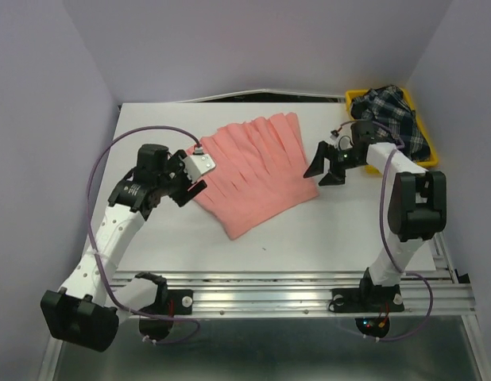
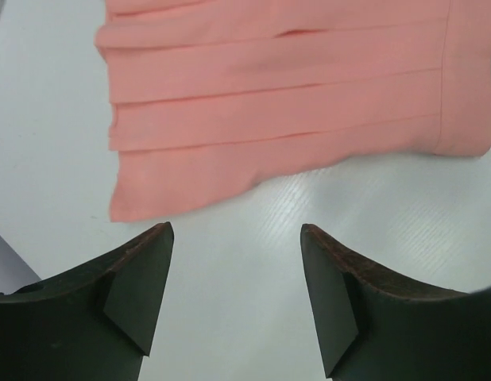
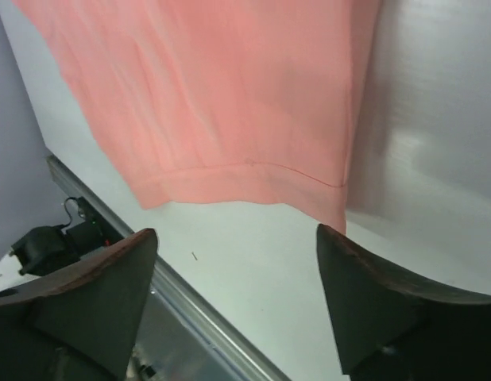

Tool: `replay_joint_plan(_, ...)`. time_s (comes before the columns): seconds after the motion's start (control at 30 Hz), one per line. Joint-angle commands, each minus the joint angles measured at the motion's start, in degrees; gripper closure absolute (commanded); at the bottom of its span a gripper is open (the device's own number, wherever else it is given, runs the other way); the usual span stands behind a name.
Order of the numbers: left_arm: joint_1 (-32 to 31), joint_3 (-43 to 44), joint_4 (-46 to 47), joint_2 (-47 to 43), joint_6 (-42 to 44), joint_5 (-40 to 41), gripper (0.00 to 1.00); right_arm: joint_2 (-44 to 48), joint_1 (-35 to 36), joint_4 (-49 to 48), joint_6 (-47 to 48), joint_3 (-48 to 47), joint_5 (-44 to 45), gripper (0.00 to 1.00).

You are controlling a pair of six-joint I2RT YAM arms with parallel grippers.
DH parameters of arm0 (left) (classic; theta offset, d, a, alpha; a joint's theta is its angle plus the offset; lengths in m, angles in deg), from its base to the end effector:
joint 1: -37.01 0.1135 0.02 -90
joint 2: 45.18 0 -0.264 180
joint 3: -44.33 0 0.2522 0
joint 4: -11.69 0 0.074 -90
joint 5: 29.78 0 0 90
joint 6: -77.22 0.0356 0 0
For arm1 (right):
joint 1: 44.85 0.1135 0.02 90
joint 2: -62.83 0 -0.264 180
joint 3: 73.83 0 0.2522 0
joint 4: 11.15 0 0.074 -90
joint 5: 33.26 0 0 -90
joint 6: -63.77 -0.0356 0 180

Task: Fold and stack the skirts
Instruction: Flatten the skirt out

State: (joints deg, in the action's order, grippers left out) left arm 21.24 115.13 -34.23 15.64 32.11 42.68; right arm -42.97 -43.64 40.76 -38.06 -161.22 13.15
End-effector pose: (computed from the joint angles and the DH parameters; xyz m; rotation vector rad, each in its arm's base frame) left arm 0.2156 -0.0720 0.3243 1.2366 1.7772 -0.0455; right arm 0.3642 0.0322 0.1939 0.0629 2.6850 1.1172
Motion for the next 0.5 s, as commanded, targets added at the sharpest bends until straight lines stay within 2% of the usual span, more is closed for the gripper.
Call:
replay_joint_plan(0.0,-0.1,2.8,-1.0,1.8,-4.7,-1.0,0.27,5.4,0.3,0.3,4.4,-7.6,1.9,0.19)
replay_joint_plan(0.03,-0.1,2.5,0.2,3.6,-5.7,-0.7,0.29,4.4,1.2,-1.0,5.2,-8.4,1.9,0.28)
replay_joint_plan(0.07,-0.2,2.3,1.0,4.6,-6.9,-0.1,0.34,3.6,1.9,-1.1,6.2,-9.3,2.3,0.30)
replay_joint_plan(0.13,-0.6,2.1,2.1,7.8,-9.0,-0.2,0.38,1.6,3.2,0.4,9.3,-12.1,5.2,0.32)
replay_joint_plan(0.2,-0.7,1.6,2.3,9.1,-6.6,-2.2,0.40,-1.3,4.3,1.1,11.1,-12.9,8.5,0.31)
replay_joint_plan(0.3,-1.9,-0.3,2.6,8.8,-2.4,-5.6,0.38,-3.6,4.3,0.1,15.0,-12.2,13.5,0.27)
replay_joint_plan(0.47,-9.2,-6.9,5.6,8.2,7.3,0.5,0.30,-6.8,4.3,-0.6,17.3,-10.0,16.9,0.22)
